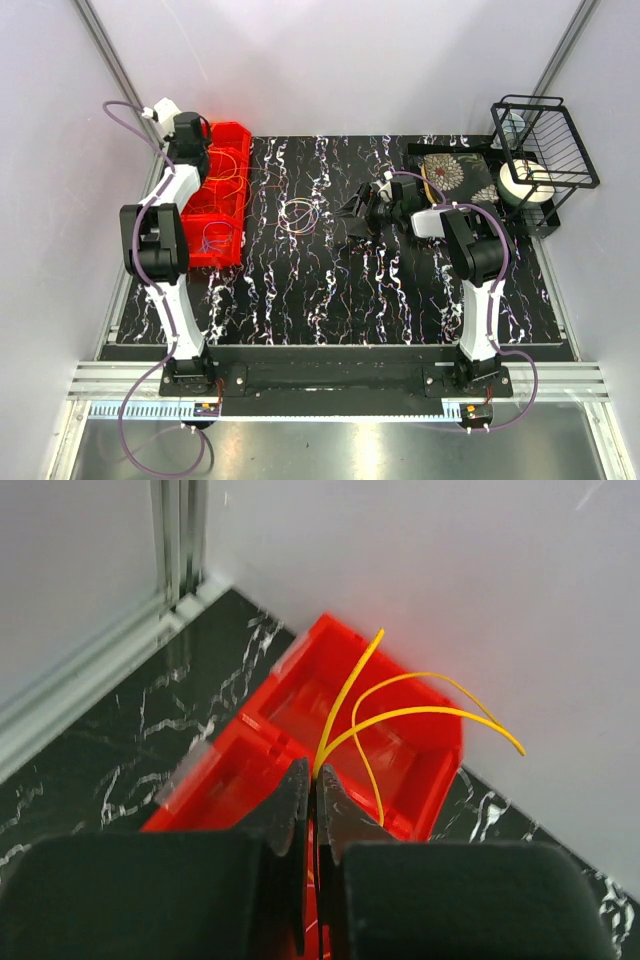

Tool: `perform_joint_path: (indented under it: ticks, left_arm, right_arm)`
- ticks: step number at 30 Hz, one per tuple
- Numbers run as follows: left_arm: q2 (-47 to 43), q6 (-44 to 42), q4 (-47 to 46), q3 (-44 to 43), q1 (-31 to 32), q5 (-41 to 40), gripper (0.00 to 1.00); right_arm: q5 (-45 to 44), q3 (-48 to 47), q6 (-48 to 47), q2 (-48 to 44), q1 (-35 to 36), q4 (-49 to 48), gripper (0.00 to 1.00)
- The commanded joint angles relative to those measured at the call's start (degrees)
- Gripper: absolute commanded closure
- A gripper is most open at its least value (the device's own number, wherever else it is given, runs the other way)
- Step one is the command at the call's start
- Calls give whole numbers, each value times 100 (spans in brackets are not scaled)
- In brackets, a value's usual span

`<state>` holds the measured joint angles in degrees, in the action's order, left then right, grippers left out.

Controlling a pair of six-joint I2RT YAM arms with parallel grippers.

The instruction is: Untangle the cables

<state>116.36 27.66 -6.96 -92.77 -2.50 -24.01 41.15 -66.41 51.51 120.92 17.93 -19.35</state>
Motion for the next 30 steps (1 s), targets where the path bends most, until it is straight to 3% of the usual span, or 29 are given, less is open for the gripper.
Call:
perform_joint_path:
  ticks: [1, 3, 7, 10, 11, 14, 18, 23, 28, 30]
  left_arm:
    - [282, 555, 677, -407, -40, -23, 100]
    - [379, 819, 1257, -548, -31, -138, 100]
    - [361, 1110, 1180, -382, -48, -131, 80]
    - [467, 1092, 1773, -908, -57, -7, 45]
    - [441, 1119, 1942, -1127, -57, -25, 25]
    - [11, 1207, 2059, -1051, -57, -121, 1]
    - [-543, 865, 2225, -1172, 232, -375, 1]
    - [-719, 38, 2866, -1367, 1118, -895, 3]
    - [-545, 29, 2841, -910, 1550, -544, 13]
    - [-169, -128, 2753, -962, 1656, -37, 13]
  right_arm:
    - [-230, 32, -106, 256, 0, 406, 0]
    - [-230, 41, -106, 256, 8, 397, 0]
    - [-186, 58, -71, 256, 0, 345, 0]
    - [-177, 76, -62, 239, 8, 345, 0]
    - [-177, 76, -70, 230, 8, 345, 0]
    - [-168, 76, -71, 221, 8, 353, 0]
    - [-159, 76, -62, 221, 8, 336, 0]
    - [-142, 67, -44, 230, 8, 327, 0]
    - [-142, 76, -44, 230, 8, 318, 0]
    - [-124, 85, -35, 239, 8, 310, 0]
